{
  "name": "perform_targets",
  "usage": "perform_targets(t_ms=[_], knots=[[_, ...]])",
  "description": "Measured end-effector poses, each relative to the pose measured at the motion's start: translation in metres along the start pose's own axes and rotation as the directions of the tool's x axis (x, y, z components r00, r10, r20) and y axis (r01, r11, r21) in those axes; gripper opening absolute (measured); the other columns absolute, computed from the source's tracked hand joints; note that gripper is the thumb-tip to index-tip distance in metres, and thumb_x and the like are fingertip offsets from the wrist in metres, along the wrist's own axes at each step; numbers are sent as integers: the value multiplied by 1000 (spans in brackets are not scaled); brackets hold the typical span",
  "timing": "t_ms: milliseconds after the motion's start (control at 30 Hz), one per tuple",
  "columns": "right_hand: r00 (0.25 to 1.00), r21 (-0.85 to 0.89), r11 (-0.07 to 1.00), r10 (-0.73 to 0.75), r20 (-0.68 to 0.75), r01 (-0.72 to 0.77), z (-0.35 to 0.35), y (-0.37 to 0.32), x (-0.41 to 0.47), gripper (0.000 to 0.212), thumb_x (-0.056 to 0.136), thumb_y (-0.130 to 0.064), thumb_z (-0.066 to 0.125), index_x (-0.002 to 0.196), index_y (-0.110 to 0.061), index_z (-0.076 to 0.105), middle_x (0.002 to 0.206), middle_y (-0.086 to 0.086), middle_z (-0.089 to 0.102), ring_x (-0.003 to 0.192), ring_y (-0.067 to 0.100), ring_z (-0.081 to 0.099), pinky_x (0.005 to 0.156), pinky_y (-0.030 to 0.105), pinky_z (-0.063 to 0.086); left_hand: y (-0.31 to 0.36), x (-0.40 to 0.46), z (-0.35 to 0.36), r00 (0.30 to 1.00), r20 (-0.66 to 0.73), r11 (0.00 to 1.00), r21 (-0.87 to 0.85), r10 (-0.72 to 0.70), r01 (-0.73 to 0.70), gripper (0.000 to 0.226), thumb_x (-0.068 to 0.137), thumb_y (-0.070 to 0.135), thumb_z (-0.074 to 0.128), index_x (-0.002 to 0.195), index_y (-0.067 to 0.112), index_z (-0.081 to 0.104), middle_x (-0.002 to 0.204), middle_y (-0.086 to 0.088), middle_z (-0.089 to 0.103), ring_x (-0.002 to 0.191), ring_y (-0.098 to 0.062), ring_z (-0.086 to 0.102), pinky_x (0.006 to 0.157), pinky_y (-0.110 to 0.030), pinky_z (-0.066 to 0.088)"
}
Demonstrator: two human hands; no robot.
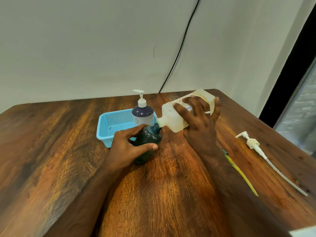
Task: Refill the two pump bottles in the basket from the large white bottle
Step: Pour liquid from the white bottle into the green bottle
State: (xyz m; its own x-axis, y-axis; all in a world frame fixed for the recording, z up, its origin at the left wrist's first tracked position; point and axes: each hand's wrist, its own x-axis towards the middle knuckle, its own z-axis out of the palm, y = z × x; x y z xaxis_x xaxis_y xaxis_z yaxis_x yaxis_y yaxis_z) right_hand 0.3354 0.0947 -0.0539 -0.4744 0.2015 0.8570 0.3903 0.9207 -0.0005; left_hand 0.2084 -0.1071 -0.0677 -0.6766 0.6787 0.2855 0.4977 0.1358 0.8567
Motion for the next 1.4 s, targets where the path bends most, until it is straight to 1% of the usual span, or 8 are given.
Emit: perform_targets(t_ms=[100, 233, 333, 467, 767, 1000, 1133, 1400], knots=[[1000, -4, 1000, -2, -6, 2, 0, 0, 0, 64, 74, -25, 84, 133, -28, 59, 138, 15, 54, 135, 34, 38, 119, 55, -9, 0, 0, 0, 1000, -4, 1000, 0, -2, 2, 79, 60, 50, 83, 134, 33, 61, 132, 13, 62, 107, 8, 51, 82, -14, 42], [1000, 7, 1000, -6, -9, 6, -1, 0, 0, 65, 73, -22, 85, 133, -26, 61, 137, 16, 55, 135, 32, 34, 117, 59, -1, 1, 0, 0, 1000, -3, 1000, -6, -3, 3, 82, 58, 52, 82, 135, 31, 60, 133, 13, 62, 107, 8, 50, 84, -16, 43], [1000, 3, 1000, -13, -9, 13, 0, 0, 0, 65, 73, -23, 84, 133, -27, 59, 137, 15, 55, 135, 32, 34, 117, 59, -2, 1, 0, 0, 1000, -2, 1000, -1, 9, -9, 82, 58, 52, 82, 134, 31, 61, 131, 13, 62, 107, 9, 51, 84, -15, 43], [1000, -3, 1000, -19, -17, 19, 1, 2, -1, 63, 75, -27, 83, 133, -28, 59, 138, 15, 54, 136, 33, 35, 117, 58, -4, 0, 0, 0, 1000, -2, 1000, 6, 10, -10, 82, 58, 52, 82, 135, 30, 61, 131, 14, 62, 107, 8, 51, 84, -15, 43], [1000, 16, 1000, -7, -22, 7, 0, 0, -1, 57, 78, -27, 75, 133, -27, 59, 136, 15, 55, 135, 33, 35, 116, 63, 1, 0, 0, 0, 1000, -4, 1000, 13, 8, -8, 83, 58, 53, 81, 135, 29, 60, 128, 16, 61, 107, 8, 51, 83, -14, 42], [999, -3, 1000, -16, -28, 16, -2, -1, -1, 53, 79, -29, 70, 131, -27, 61, 135, 14, 56, 135, 32, 36, 117, 60, 0, 0, -1, 1, 1000, -10, 1000, 12, 3, -3, 80, 58, 52, 81, 133, 32, 61, 119, 25, 59, 104, 10, 51, 81, -14, 41], [999, -8, 1000, -14, -33, 14, -1, -1, -1, 62, 73, -22, 84, 131, -26, 62, 135, 15, 57, 134, 32, 35, 118, 56, -4, -1, 0, 1, 1000, -12, 1000, 17, 8, -7, 81, 59, 52, 81, 134, 31, 60, 125, 18, 60, 105, 8, 51, 82, -15, 43], [999, 3, 1000, -20, -26, 20, -1, -1, -1, 65, 73, -24, 84, 132, -27, 57, 135, 15, 55, 135, 33, 35, 117, 59, -2, -3, 1, 0, 1000, 4, 1000, 22, 14, -14, 82, 60, 54, 82, 136, 30, 61, 131, 14, 63, 110, 6, 51, 89, -22, 46]])
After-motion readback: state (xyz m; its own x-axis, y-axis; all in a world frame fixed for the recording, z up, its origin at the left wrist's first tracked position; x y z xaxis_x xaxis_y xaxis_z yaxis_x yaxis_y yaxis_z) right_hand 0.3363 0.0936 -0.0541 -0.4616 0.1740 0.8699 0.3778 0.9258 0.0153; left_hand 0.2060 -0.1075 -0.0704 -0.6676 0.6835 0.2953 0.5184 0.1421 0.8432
